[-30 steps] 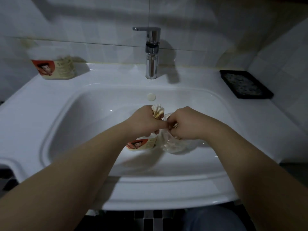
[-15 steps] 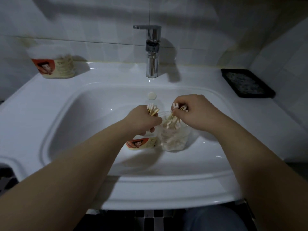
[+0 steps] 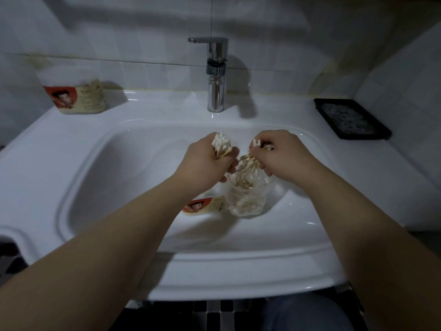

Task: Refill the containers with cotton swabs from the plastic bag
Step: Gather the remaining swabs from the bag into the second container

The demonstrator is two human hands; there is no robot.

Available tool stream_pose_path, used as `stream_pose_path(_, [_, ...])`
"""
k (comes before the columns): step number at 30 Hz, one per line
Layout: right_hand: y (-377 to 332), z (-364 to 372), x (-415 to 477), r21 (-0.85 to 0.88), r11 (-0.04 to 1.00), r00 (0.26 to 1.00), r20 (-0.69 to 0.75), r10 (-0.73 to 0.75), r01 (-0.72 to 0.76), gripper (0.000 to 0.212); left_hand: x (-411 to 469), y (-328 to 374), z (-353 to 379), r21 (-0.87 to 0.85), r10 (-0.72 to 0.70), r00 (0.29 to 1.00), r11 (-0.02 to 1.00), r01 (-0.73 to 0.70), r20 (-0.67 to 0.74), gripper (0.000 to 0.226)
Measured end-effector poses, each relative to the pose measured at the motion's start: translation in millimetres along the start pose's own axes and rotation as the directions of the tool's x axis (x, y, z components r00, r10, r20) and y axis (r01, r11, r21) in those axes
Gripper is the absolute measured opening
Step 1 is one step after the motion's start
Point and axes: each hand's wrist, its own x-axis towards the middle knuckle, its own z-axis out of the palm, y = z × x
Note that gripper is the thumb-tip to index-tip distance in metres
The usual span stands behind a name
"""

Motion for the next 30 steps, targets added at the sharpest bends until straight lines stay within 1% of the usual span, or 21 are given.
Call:
stream_pose_path(3, [3.9, -2.6, 4.2, 0.079, 0.995, 0.997, -0.043, 0.057, -0.053, 0.017, -0.4, -5.1, -0.7, 0.095, -0.079, 0.994, 0.993, 0.071, 0.076, 0.015])
stream_pose_path(7, [6.5, -3.0, 8.2, 0.236, 0.963, 0.990, -0.025, 0.137, -0.127, 0.018, 2.6, -9.5, -1.7, 0.076, -0.145, 0.985, 0.987, 0.138, 0.090, 0.028])
stream_pose_path(11, [3.9, -2.2, 9.1, 0.440, 0.878, 0.978, -0.002, 0.209, -0.187, 0.016, 3.6, -13.6, -2.8, 0.117, -0.129, 0.985, 0.986, 0.116, 0.115, 0.042])
stream_pose_path(14, [0.7, 0.8, 7.4, 0.528, 0.820, 0.972, 0.053, 0.229, -0.221, 0.014, 3.9, -14.7, -2.5, 0.076, -0.101, 0.987, 0.993, 0.092, 0.123, 0.047])
stream_pose_path(19, [-3.7, 8.0, 4.4, 0.585, 0.772, 0.968, 0.179, 0.176, -0.249, 0.016, 5.1, -13.3, 3.5, -0.091, -0.064, 0.985, 0.993, 0.080, 0.158, 0.036])
stream_pose_path(22, [-5.5, 9.8, 4.7, 0.599, 0.755, 0.962, 0.216, 0.167, -0.266, 0.015, 4.7, -12.3, 4.6, -0.167, -0.055, 0.982, 0.982, 0.086, 0.183, 0.028])
stream_pose_path(25, [-5.8, 8.8, 4.1, 0.597, 0.752, 0.955, 0.256, 0.152, -0.280, 0.014, 5.7, -12.6, 3.7, -0.162, -0.037, 0.979, 0.984, 0.071, 0.201, 0.025])
stream_pose_path(28, [-5.6, 8.8, 3.3, 0.612, 0.745, 0.958, 0.258, 0.128, -0.264, 0.005, 6.7, -11.9, 2.4, -0.138, -0.002, 0.974, 0.990, 0.034, 0.228, 0.025])
stream_pose_path(30, [-5.6, 8.4, 4.1, 0.628, 0.732, 0.960, 0.247, 0.135, -0.265, 0.005, 6.6, -9.9, 2.1, -0.108, 0.016, 0.970, 0.994, 0.010, 0.242, 0.024])
